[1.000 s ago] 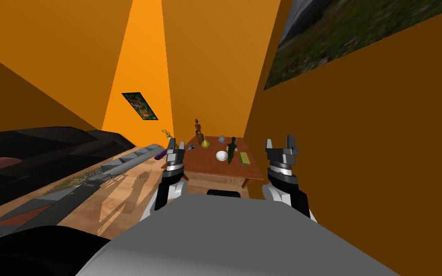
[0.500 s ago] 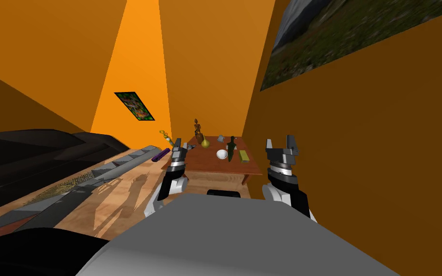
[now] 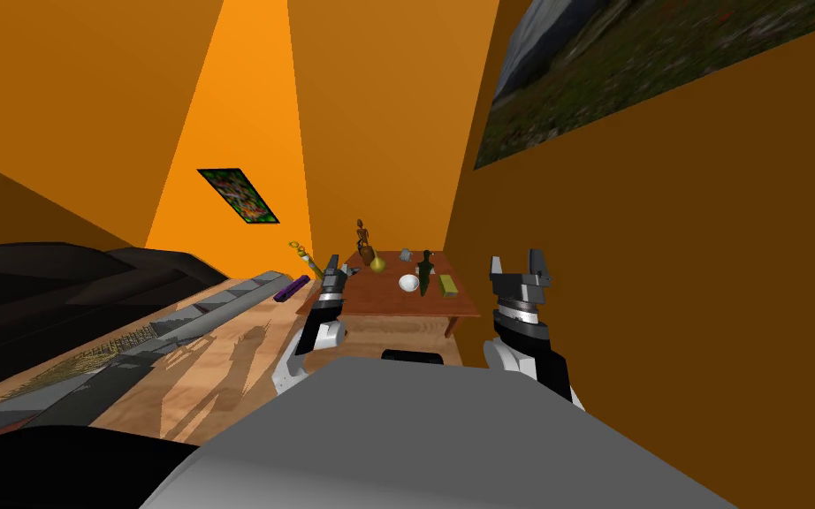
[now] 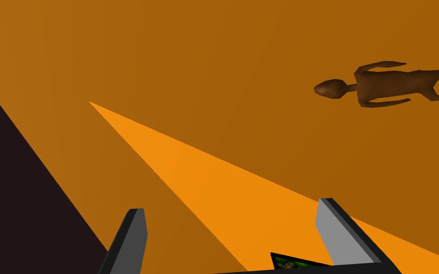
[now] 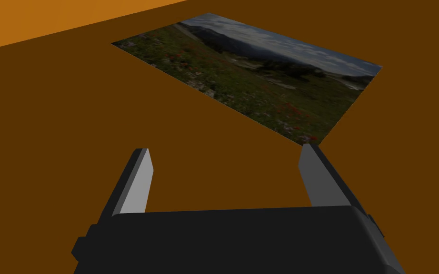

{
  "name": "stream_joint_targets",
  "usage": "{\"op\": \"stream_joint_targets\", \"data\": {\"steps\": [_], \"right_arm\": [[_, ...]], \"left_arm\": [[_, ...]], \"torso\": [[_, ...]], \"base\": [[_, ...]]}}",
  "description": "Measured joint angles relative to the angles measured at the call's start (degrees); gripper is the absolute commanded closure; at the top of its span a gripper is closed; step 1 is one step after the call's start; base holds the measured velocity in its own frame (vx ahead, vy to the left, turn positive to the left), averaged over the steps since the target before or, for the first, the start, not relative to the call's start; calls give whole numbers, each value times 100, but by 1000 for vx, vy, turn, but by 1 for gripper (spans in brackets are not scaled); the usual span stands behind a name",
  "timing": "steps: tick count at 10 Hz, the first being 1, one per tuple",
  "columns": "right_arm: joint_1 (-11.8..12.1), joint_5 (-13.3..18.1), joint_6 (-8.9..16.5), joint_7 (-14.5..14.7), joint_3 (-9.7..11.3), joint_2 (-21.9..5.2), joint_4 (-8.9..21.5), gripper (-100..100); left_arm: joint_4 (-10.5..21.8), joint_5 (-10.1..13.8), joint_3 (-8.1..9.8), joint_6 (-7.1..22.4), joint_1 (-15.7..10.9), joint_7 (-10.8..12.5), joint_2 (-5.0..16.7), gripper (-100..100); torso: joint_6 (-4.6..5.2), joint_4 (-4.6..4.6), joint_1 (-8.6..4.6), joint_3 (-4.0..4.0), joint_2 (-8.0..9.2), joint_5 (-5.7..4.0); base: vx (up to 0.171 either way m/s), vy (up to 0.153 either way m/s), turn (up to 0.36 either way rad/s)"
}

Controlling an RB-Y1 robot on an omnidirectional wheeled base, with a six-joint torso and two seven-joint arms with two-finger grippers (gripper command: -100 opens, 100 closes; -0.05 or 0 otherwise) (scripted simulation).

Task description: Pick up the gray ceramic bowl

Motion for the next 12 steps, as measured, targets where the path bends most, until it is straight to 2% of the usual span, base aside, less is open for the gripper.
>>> {"op": "stream_joint_targets", "data": {"steps": [4, 7, 12], "right_arm": [[1, 0, 0, 0, 0, 0, 0, 0], [0, 0, 0, 0, 0, 0, 0, 0], [1, 0, 0, 0, 0, 0, 0, 0]], "left_arm": [[346, 2, 118, 569, -310, 60, 67, -100], [646, 20, 253, 1041, -647, 113, 154, -100], [1049, 35, 399, 1682, -963, 208, 242, -100]], "torso": [[-2, 0, -6, -2, -4, -1], [0, -1, -5, -2, -5, -1], [-4, -1, -9, -3, -7, -2]], "base": [[-43, 33, -82], [-40, 26, -82], [-38, 19, -101]]}}
